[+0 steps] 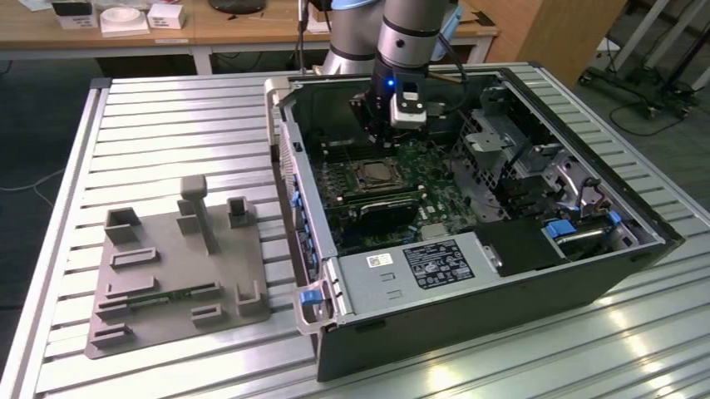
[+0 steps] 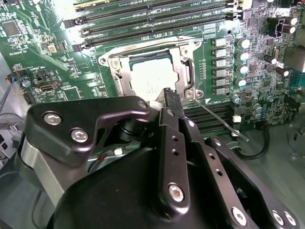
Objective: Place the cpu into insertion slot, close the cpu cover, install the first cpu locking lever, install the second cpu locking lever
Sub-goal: 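Install the first cpu locking lever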
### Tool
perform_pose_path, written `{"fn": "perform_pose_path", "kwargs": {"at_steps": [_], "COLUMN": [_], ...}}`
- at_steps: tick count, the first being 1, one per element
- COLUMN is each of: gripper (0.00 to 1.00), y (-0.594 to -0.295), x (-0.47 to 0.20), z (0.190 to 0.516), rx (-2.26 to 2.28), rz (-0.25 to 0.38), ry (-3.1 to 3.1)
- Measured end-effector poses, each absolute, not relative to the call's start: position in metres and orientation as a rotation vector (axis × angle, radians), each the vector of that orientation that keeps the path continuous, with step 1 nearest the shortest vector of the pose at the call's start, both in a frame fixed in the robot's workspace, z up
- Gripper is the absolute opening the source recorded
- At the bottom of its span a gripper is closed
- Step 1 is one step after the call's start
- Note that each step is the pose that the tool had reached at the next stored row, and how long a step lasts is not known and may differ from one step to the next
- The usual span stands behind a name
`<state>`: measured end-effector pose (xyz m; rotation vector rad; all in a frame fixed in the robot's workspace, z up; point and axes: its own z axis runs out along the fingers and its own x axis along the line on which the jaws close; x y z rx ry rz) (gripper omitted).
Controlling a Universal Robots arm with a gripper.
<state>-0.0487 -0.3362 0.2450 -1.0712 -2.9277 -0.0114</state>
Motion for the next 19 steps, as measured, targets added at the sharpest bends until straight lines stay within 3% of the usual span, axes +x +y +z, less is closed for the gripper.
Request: {"fn": "perform_pose_path", "kwargs": {"at_steps": [19], "gripper": [0.1], "y": [-0.3361], "x": [-0.0487], "z": [0.245], "rx": [-0.994], "rz": [-0.021], "ry": [-2.952]}}
